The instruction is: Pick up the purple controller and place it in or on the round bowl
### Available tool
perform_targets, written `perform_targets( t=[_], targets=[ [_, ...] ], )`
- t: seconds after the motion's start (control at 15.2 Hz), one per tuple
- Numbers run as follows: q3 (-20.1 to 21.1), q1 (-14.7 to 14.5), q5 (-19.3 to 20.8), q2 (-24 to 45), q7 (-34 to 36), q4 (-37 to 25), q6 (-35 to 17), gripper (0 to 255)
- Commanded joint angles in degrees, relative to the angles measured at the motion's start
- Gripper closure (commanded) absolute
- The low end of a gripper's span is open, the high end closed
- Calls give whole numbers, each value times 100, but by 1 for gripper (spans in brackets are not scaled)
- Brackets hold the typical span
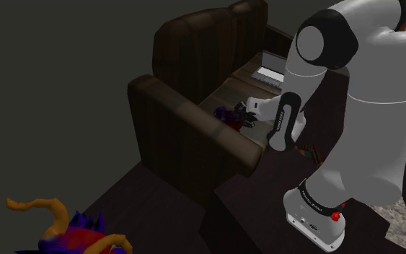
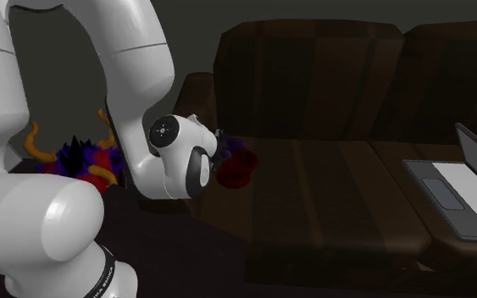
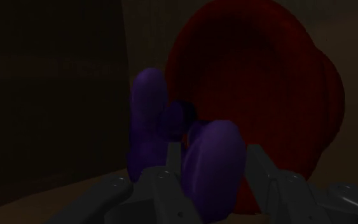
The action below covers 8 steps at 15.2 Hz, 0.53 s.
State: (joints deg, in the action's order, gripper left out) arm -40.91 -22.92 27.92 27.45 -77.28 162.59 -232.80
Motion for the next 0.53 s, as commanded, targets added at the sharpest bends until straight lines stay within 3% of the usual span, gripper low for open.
perform_targets(
  t=[0.0,0.13,0.46],
  targets=[
    [132,69,-80,309,60,-77,-206,255],
    [293,156,-191,680,125,-201,-449,255],
    [286,148,-188,683,131,-201,-451,255]
  ],
)
